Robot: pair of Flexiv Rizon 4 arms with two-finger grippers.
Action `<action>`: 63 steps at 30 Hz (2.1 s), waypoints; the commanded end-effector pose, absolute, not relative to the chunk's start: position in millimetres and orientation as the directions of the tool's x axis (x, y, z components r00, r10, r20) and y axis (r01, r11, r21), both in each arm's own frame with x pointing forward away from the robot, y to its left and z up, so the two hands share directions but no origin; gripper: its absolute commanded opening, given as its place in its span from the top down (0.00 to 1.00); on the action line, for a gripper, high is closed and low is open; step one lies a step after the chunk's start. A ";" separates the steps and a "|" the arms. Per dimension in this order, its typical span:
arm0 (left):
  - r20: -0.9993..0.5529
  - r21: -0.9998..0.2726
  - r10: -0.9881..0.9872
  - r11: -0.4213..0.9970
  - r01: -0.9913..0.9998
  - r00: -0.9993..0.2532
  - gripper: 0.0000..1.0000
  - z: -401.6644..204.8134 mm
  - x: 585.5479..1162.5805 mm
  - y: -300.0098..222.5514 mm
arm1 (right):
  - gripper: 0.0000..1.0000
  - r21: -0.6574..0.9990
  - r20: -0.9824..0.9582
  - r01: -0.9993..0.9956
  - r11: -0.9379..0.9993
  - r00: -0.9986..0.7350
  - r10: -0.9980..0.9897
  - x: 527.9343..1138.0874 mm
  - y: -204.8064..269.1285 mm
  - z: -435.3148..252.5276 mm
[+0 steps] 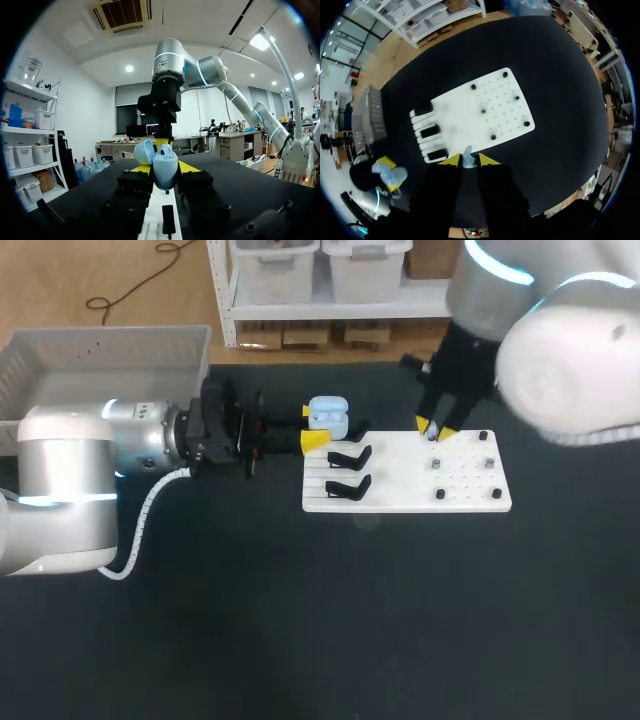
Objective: Pick up each earbud case from the left stands, insert the matching earbuds, close the lid, and place the case in the box.
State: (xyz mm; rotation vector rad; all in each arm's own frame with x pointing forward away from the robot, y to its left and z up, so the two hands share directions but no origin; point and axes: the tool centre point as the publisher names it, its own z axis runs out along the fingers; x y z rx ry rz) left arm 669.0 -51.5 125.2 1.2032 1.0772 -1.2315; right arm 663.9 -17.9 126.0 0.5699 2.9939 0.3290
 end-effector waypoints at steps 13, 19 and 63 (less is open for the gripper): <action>-0.994 0.066 -0.088 -0.038 0.997 0.063 1.00 125.0 669.2 -51.7 | 1.00 0.147 -0.016 -0.029 0.989 -1.000 -0.027 649.3 23.2 201.2; -0.994 0.066 -0.088 -0.038 0.997 0.063 1.00 125.0 669.2 -51.7 | 1.00 0.111 -0.046 -0.128 0.985 -0.991 -0.124 645.8 49.8 198.0; -0.994 0.066 -0.088 -0.038 0.997 0.063 1.00 125.0 669.2 -51.7 | 1.00 0.116 -0.022 -0.449 0.886 -0.893 -0.450 652.4 101.1 189.0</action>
